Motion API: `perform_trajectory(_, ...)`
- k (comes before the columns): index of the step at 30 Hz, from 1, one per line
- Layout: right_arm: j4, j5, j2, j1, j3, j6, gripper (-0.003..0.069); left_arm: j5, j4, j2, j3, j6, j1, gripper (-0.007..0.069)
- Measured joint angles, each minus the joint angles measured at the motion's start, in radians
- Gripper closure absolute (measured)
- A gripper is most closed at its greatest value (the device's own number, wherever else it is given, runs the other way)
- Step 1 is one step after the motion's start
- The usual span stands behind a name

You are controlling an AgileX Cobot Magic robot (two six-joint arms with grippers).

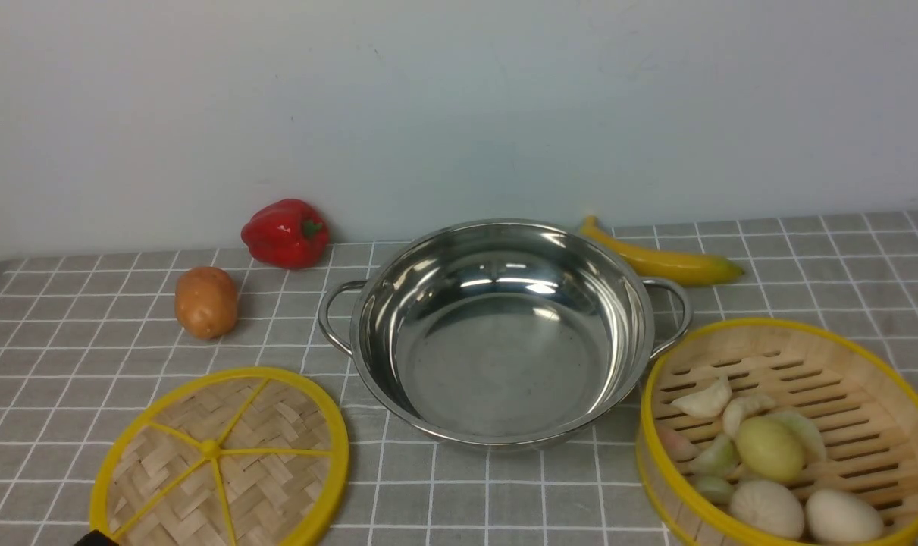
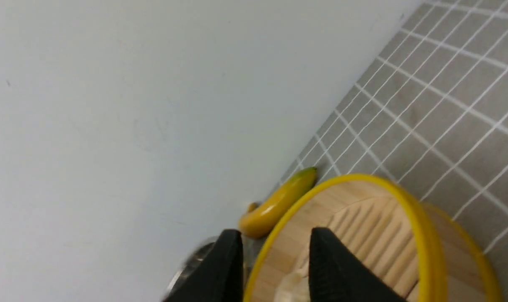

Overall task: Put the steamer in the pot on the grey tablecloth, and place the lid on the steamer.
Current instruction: 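Reach for and grasp the rim of the bamboo steamer holding the buns with the right gripper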

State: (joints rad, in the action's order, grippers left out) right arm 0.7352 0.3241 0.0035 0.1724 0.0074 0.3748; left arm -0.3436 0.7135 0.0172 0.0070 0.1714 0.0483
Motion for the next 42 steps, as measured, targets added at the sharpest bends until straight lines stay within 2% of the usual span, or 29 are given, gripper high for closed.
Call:
perform_trajectory(1,0.044,0.0,0.0,0.0,0.0,0.005,0.0416,0.001,0.063,0.0,0.0,0.004,0.0,0.0382)
perform_trajectory(2,0.05,0.0,0.0,0.0,0.0,0.006,0.0416,0.001,0.074,0.0,0.0,0.004,0.0,0.0382)
perform_trajectory(3,0.093,0.0,0.0,0.0,0.0,0.01,0.0416,0.001,0.152,0.0,0.0,0.004,0.0,0.0382)
perform_trajectory(5,0.112,0.0,0.0,0.0,0.0,0.011,0.0416,0.001,0.193,0.0,0.0,0.004,0.0,0.0382)
perform_trajectory(16,0.165,-0.02,0.0,0.0,0.0,0.014,0.0416,0.024,0.214,0.0,0.0,0.007,0.0,0.0382)
perform_trajectory(18,0.202,-0.057,0.0,0.0,0.0,0.014,0.0416,0.048,0.22,0.0,0.0,0.018,0.0,0.0382)
perform_trajectory(22,0.282,-0.204,0.0,0.0,0.0,0.013,0.0416,0.175,0.321,0.0,0.0,0.038,0.0,0.0382)
perform_trajectory(24,0.294,-0.249,0.0,0.0,0.0,0.013,0.0416,0.223,0.341,0.0,-0.003,0.025,0.0,0.0382)
perform_trajectory(26,0.287,-0.324,0.0,0.0,-0.004,0.012,0.0416,0.311,0.346,0.0,-0.041,-0.056,0.0,0.0382)
perform_trajectory(29,0.21,-0.372,0.0,0.0,-0.059,-0.013,0.0416,0.415,0.299,0.003,-0.112,-0.198,0.001,0.0382)
perform_trajectory(31,0.164,-0.382,-0.001,0.0,-0.087,-0.029,0.0416,0.439,0.277,0.009,-0.139,-0.246,0.001,0.0382)
perform_trajectory(33,-0.004,-0.386,-0.001,0.0,-0.179,-0.086,0.0416,0.468,0.195,0.045,-0.221,-0.375,0.001,0.0382)
perform_trajectory(34,-0.017,-0.384,-0.001,0.0,-0.186,-0.09,0.0416,0.468,0.188,0.054,-0.227,-0.383,0.001,0.0382)
perform_trajectory(35,-0.156,-0.344,0.015,0.0,-0.261,-0.124,0.0416,0.446,0.134,0.098,-0.285,-0.46,0.001,0.0382)
perform_trajectory(37,-0.222,-0.315,0.034,0.0,-0.301,-0.132,0.0416,0.42,0.1,0.136,-0.312,-0.493,0.001,0.0382)
perform_trajectory(39,-0.358,-0.153,0.113,0.0,-0.399,-0.146,0.0416,0.322,0.052,0.224,-0.367,-0.551,0.001,0.0382)
perform_trajectory(40,-0.367,-0.139,0.113,0.0,-0.406,-0.146,0.0416,0.312,0.045,0.242,-0.371,-0.553,0.001,0.0382)
perform_trajectory(42,-0.455,0.027,0.216,0.0,-0.481,-0.149,0.0416,0.167,0.009,0.364,-0.409,-0.578,0.001,0.0382)
